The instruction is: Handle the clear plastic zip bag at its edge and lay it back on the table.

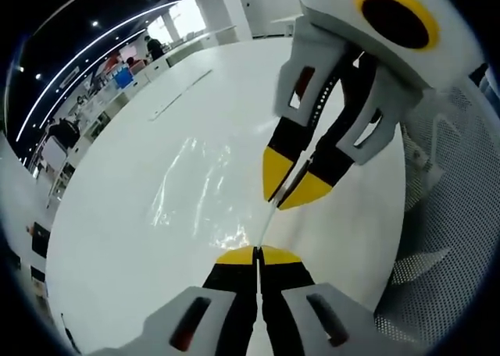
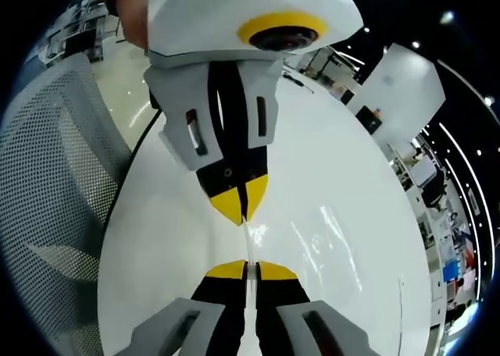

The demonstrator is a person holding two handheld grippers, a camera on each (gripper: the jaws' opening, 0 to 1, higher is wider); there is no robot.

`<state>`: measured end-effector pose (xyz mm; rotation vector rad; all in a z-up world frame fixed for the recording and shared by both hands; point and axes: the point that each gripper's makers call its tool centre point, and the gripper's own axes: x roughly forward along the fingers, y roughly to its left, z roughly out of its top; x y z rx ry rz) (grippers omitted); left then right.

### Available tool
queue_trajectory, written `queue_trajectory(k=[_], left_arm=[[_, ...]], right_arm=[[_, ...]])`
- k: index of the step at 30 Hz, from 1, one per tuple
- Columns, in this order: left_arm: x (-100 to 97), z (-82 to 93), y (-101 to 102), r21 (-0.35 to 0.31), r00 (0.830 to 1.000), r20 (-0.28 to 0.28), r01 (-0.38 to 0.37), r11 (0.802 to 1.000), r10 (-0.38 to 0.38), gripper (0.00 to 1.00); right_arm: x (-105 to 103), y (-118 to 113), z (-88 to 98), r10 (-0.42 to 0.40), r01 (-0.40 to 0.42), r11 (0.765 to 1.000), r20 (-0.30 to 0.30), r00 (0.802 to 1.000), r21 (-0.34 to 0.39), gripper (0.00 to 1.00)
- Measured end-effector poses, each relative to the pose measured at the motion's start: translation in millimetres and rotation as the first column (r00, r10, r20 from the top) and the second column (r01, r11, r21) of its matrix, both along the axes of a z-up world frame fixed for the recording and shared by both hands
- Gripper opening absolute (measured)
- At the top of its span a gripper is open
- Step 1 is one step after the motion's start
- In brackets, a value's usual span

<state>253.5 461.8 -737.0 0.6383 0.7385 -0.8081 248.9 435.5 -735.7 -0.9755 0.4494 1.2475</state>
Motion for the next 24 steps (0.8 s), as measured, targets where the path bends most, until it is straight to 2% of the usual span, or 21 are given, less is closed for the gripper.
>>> queue_trajectory(k=[24], left_arm=[[-2.2,-3.7,5.1,0.018,1.0,-0.005,-0.009,1.0,0.009,0.0]], right_arm=[[0.6,-7.5,-0.1,-0.001,0.001,1.0,0.008,1.0,-0.012,0.0]])
